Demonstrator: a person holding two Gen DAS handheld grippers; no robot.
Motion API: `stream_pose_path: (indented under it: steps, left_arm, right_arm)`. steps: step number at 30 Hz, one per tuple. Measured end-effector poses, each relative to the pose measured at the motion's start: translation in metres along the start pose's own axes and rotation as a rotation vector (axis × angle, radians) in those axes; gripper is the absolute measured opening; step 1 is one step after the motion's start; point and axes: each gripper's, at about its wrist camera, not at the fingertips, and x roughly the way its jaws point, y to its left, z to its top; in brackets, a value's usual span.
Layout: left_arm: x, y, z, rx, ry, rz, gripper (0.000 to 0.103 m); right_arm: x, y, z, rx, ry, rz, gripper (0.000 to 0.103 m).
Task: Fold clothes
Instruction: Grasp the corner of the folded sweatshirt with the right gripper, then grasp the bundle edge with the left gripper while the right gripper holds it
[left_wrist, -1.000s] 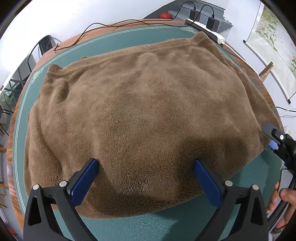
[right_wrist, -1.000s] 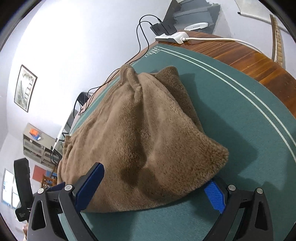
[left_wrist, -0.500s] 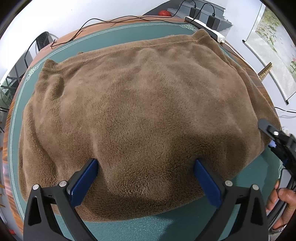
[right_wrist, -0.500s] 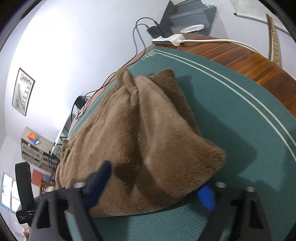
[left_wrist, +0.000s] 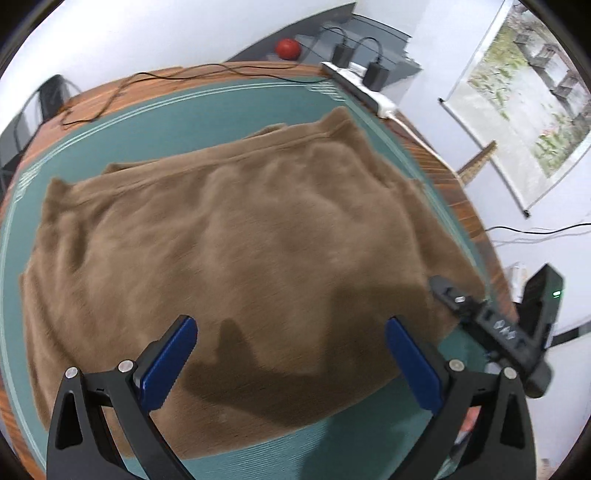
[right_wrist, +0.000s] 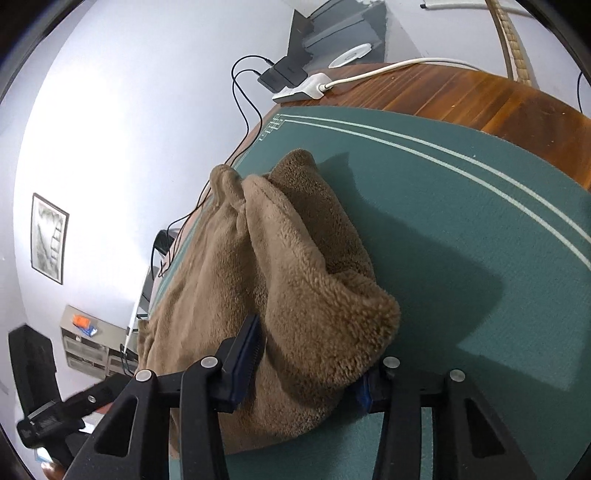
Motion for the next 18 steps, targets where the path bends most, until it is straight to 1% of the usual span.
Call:
stream_pose_path:
  steps: [2,3,4,6,9,12,14,15,18]
  left_arm:
    - [0.005,-0.012,0.009,0.000,0.020,-0.028,0.102]
    - [0.007,-0.016,0.013,-0.005,0.030,-0.035,0.102]
    - [0.007,-0.021,0.017,-0.007,0.039,-0.039,0.102]
    - [0.005,-0.033,0.027,-0.004,0.055,-0.046,0.102]
    - [0.007,-0.048,0.047,0.006,0.085,-0.055,0.102]
    - [0.008,-0.062,0.064,0.012,0.115,-0.063,0.102]
    - [0.015,-0.076,0.077,0.033,0.146,-0.063,0.102]
    - [0.019,-0.083,0.084,0.043,0.161,-0.062,0.102]
    - [0.031,-0.105,0.103,0.077,0.210,-0.068,0.102]
  right_arm:
    - [-0.001,-0.001,0.000,-0.014,0.004,0.005,0.038]
    - [-0.001,-0.002,0.001,-0.021,0.006,0.007,0.030]
    - [-0.001,-0.003,0.001,-0.028,0.008,0.009,0.028]
    - [-0.008,0.009,0.001,-0.103,-0.009,-0.002,0.025]
    - [-0.018,0.031,0.000,-0.239,-0.041,-0.021,0.025]
    - [-0.028,0.066,-0.007,-0.437,-0.082,-0.042,0.025]
    - [-0.032,0.082,-0.014,-0.544,-0.106,-0.051,0.025]
    - [-0.034,0.089,-0.018,-0.592,-0.118,-0.057,0.025]
    - [-0.034,0.097,-0.032,-0.678,-0.132,-0.067,0.025]
